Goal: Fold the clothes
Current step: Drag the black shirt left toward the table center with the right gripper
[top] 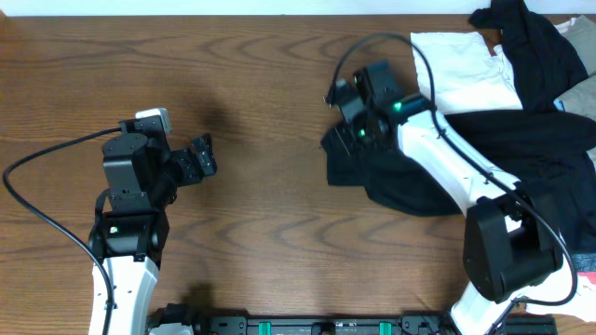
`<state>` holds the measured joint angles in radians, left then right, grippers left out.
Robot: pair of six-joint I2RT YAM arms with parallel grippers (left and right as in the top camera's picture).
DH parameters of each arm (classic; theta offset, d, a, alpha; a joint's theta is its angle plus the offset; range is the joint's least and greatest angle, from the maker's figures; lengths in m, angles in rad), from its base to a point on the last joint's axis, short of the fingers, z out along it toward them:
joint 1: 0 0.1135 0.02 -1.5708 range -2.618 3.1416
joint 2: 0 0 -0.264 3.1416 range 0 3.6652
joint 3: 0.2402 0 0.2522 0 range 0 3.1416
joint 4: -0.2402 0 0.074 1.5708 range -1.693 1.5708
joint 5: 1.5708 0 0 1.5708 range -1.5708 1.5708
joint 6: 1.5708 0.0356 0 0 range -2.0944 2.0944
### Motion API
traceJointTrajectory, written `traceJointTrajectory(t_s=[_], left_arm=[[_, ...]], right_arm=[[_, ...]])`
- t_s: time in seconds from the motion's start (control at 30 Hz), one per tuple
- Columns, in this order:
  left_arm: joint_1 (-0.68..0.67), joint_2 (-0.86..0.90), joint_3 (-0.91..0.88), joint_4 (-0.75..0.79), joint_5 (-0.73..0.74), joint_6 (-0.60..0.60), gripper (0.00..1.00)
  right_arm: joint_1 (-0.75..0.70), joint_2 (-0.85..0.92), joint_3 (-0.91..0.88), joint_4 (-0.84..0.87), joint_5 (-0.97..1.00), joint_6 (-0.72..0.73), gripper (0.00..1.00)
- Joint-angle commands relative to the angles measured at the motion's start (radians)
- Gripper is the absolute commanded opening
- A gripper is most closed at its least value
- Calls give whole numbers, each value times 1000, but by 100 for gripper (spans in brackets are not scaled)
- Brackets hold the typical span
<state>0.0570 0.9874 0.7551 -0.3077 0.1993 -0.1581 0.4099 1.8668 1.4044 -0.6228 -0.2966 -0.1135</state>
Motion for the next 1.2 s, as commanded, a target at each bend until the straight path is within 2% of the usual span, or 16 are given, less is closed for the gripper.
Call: traceJointTrajectory(t_s=[0.0, 0.13, 0.4, 0.43, 0.5, 0.53, 0.57, 0.67, 0.8, 0.97, 1.17], left_arm=[[0, 5, 21, 2, 2, -5, 98], [0, 5, 21, 2, 2, -5, 98], [0, 5, 21, 2, 2, -5, 98], [0, 5, 21, 2, 2, -5, 98], [0, 5, 21, 2, 2, -5, 98], [0, 5, 21, 2, 2, -5, 98], [0, 5, 21, 2, 2, -5, 98], [0, 5, 21, 2, 2, -5, 98], [0, 5, 21, 2, 9, -5, 98], [-12, 17, 21, 41, 143, -7, 98], [-166, 120, 21, 71, 156, -136, 98]], right_arm=[[23, -100, 171, 42, -70, 8, 1], [36, -105, 313, 97, -75, 8, 1], [131, -12, 301, 51, -233, 26, 2], [142, 5, 301, 40, -214, 17, 8], [154, 31, 301, 21, -125, 21, 47], [154, 36, 301, 12, -71, 32, 59], [150, 37, 301, -1, 14, 49, 66], [121, 19, 301, -38, 175, 77, 76], [53, -37, 302, -136, 337, 129, 79], [-79, -93, 302, -301, 402, 198, 79], [-237, -95, 302, -458, 401, 256, 81]])
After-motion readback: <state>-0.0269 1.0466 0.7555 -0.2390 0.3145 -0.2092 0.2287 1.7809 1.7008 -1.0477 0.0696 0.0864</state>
